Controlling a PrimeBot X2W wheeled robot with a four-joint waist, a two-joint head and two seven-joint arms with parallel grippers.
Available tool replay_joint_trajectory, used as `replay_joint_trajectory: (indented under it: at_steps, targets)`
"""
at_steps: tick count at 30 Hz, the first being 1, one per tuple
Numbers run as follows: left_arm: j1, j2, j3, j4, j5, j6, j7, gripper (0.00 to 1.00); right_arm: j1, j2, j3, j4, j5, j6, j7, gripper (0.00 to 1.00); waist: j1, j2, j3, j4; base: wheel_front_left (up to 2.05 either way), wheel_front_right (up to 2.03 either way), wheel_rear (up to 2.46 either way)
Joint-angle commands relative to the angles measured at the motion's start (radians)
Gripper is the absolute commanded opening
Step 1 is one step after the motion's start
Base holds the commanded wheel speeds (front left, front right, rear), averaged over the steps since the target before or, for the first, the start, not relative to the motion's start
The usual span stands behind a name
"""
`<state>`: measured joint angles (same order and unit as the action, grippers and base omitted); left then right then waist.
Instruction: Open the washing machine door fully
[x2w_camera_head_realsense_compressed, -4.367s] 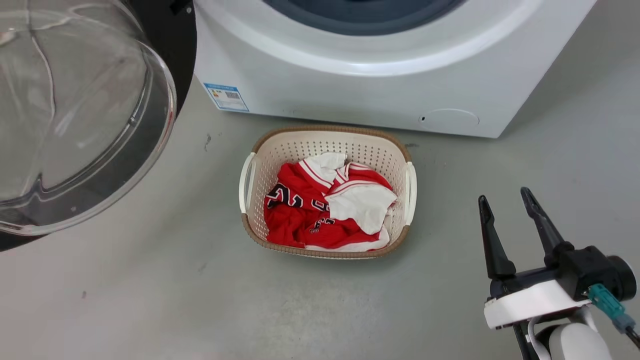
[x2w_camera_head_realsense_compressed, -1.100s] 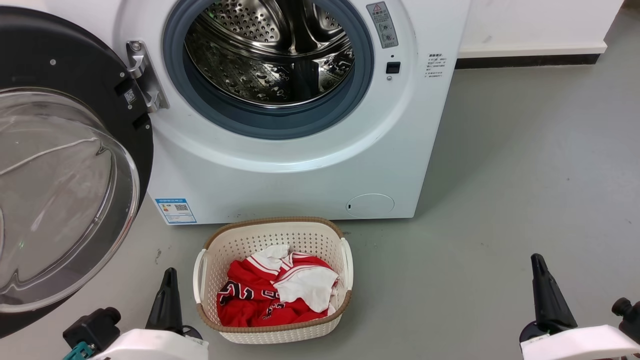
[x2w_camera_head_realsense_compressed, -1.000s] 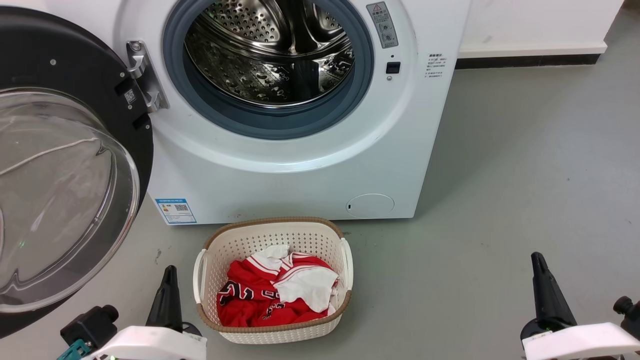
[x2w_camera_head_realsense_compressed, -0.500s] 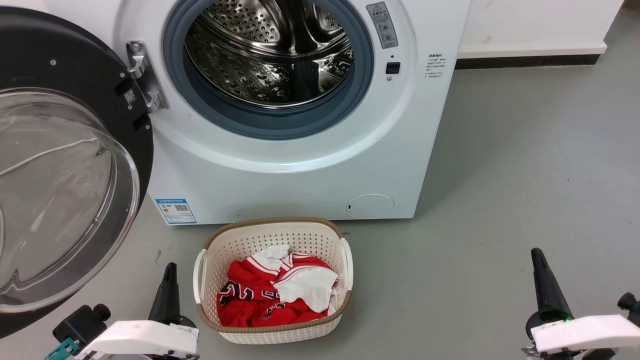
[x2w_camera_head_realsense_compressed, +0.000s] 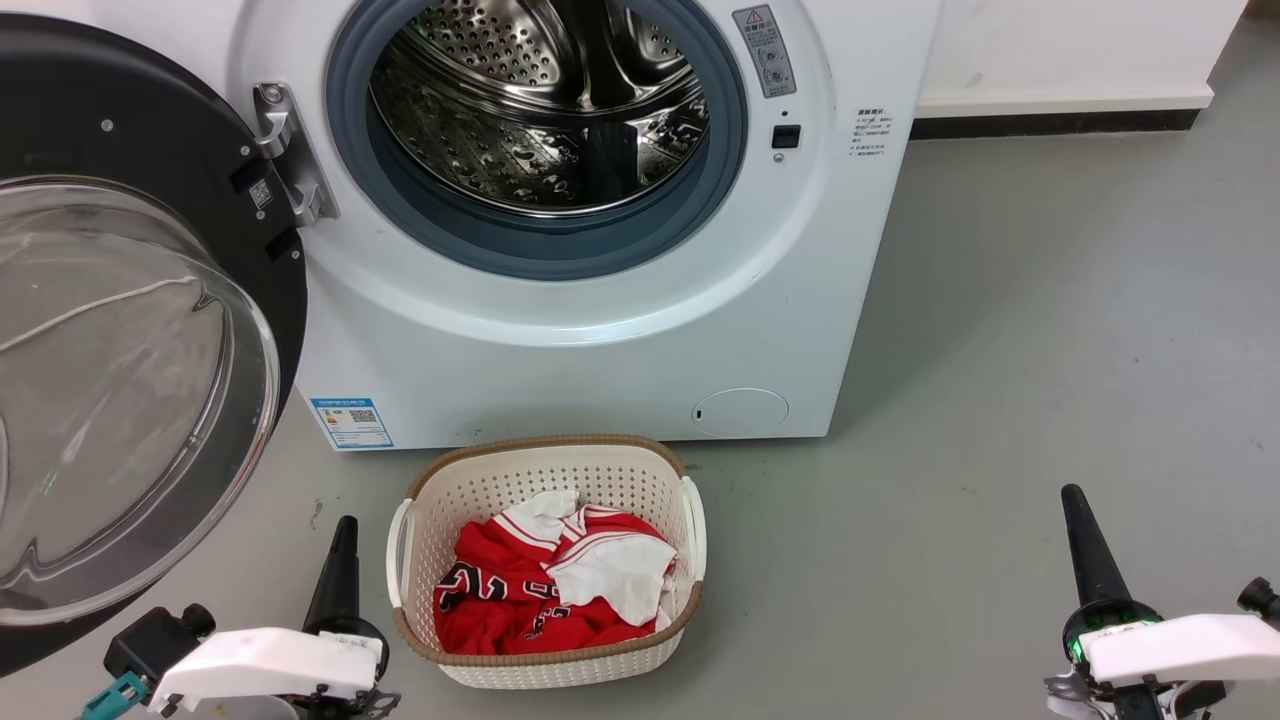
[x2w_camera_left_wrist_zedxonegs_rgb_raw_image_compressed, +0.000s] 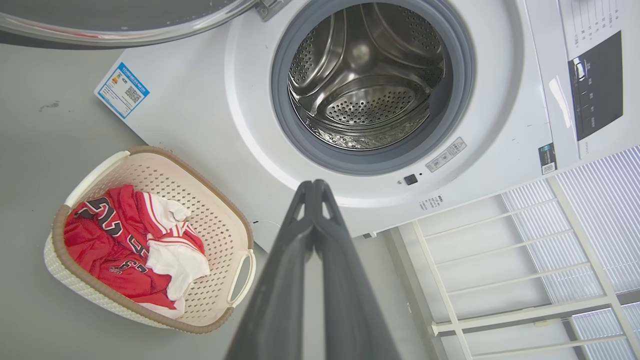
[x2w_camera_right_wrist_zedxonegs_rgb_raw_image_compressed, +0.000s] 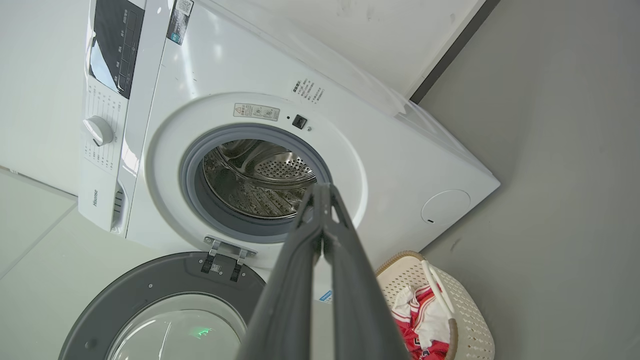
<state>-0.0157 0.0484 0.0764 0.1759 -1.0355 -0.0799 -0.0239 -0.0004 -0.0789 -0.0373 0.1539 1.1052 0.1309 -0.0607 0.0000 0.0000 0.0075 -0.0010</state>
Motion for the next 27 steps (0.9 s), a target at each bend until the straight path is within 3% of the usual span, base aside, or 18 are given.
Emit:
replay_joint_trajectory:
  at_steps: [1,27]
  targets:
    - [-0.027,0.002,0.005,-0.003,-0.032,-0.012,0.007,0.00,-0.023,-0.007,-0.003,-0.001,0.033,0.000,0.008,0.00,0.0000,0.0000,0.000,0.000,0.00,0.00,0.00]
    - [-0.063,0.002,0.021,0.033,-0.299,-0.032,0.073,0.00,-0.067,-0.005,-0.019,0.043,0.282,0.000,0.074,0.00,0.0000,0.0000,-0.002,0.000,0.00,0.00,0.00]
